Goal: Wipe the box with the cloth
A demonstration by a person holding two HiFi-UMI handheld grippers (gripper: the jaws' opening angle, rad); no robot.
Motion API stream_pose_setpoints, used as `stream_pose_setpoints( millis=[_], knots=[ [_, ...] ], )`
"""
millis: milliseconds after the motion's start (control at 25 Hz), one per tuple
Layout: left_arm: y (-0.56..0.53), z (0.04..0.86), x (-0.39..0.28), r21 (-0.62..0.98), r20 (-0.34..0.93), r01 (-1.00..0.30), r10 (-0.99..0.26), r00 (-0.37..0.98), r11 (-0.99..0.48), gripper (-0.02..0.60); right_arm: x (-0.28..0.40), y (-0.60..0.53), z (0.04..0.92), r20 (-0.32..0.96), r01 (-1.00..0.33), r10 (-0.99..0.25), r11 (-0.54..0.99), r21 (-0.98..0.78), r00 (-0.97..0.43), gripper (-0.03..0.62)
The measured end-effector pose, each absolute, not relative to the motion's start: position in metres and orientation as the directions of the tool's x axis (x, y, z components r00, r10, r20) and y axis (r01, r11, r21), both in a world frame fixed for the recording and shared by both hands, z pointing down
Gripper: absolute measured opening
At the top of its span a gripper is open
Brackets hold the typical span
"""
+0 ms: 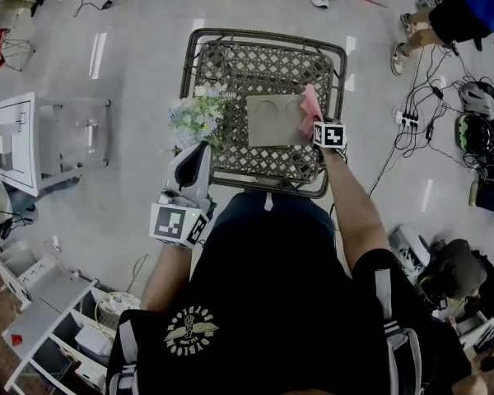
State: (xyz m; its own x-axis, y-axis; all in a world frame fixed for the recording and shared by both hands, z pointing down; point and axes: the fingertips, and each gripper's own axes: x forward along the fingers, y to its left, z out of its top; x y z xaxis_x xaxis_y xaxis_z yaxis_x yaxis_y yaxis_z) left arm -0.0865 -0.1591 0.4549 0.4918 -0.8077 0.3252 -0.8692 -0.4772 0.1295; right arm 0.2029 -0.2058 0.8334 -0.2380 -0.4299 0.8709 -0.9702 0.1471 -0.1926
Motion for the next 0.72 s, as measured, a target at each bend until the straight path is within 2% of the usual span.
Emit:
stream_pose_setpoints(
  millis=[160, 320, 520, 720],
  knots=[
    [-0.152, 0.446, -0.086, 0.124, 0.306, -0.876, -0.822, 0.481, -0.467, 0.000, 0.185, -0.196, 0.808, 0.828, -0.947, -0.462, 0.197, -0.254, -0.318, 0.017],
    [-0.149, 0.432, -0.091, 0.116, 0.283, -0.883, -0.837, 0.469, -0.456, 0.000, 0.139, -0.185, 0.772, 0.770, -0.902, -0.474, 0.274, -0.333, -0.427, 0.017],
    [-0.140, 0.425, -0.111, 0.109, 0.272, -0.893, -0.851, 0.449, -0.437, 0.000, 0.058, -0.170, 0.750, 0.719, -0.830, -0.418, 0.341, -0.442, -0.555, 0.017],
    [-0.125, 0.423, -0.136, 0.088, 0.284, -0.908, -0.863, 0.418, -0.411, 0.000, 0.008, -0.159, 0.771, 0.733, -0.808, -0.355, 0.362, -0.464, -0.580, 0.017]
  ],
)
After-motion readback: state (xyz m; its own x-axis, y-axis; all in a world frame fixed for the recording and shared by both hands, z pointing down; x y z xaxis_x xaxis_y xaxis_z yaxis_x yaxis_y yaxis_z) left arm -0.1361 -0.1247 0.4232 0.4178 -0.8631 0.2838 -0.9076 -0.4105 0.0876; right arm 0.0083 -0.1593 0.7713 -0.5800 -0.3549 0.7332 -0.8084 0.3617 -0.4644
